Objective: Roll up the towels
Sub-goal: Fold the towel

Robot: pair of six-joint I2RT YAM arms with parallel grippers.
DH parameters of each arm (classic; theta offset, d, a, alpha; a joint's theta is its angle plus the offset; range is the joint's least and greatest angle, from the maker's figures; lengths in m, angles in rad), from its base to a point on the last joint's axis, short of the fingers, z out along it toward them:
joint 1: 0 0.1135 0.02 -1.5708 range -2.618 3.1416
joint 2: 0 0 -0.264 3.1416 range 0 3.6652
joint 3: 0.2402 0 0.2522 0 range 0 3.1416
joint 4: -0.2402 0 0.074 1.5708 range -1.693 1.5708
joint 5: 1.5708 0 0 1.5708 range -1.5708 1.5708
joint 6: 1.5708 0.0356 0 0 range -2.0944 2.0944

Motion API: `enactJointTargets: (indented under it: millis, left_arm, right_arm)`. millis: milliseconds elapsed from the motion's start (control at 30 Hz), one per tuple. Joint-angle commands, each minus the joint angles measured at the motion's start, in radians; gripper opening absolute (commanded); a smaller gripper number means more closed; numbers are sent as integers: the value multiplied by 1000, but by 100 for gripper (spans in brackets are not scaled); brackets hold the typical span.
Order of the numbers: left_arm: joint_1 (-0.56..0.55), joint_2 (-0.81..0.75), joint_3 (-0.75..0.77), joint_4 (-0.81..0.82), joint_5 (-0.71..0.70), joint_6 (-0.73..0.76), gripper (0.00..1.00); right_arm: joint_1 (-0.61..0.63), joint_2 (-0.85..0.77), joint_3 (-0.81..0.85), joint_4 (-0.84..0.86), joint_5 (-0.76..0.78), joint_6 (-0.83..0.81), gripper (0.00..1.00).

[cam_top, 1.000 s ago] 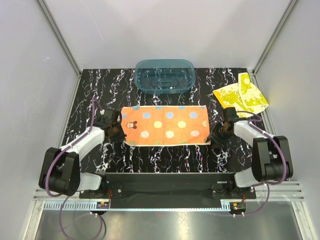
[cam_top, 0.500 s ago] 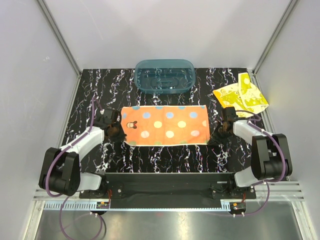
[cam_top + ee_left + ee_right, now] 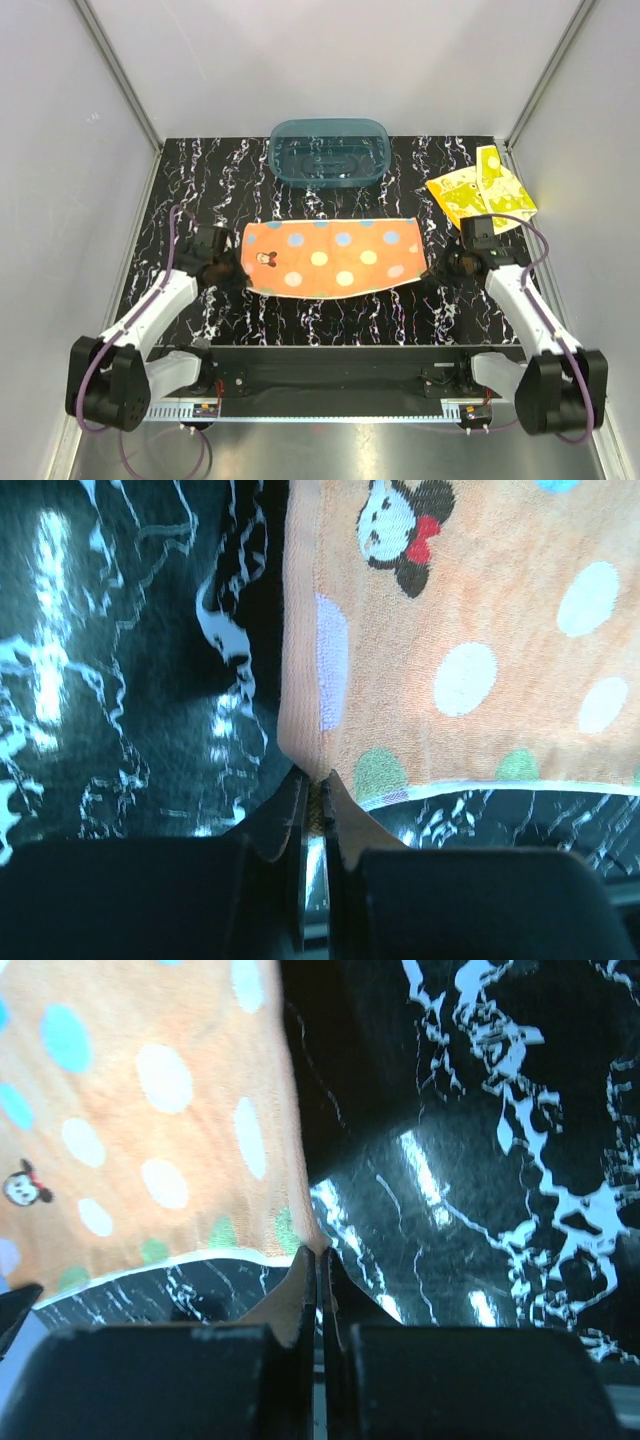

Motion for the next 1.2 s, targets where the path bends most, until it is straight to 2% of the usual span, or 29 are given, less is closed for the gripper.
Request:
enactJointTargets:
  millis: [0,200,367,633,1167]
  left_arm:
    - [1,-70,-14,-51,80,-31,0]
    - [-4,-198,12,-151,135,-57,0]
    - [-4,-202,88,-232,135,-16,0]
    - [-2,-13,216,-249,106,81,0]
    - [1,383,558,-304,-3,195,0]
  right_arm:
    - [7,-105,9,-116,-19,23,0]
    - [9,-234,23,-205,-44,43,0]
    - [9,-246,64,-227,-19,35,0]
    - [9,-128,164,-189,11,-6,0]
    - [-13,249,385,-74,87,-101,0]
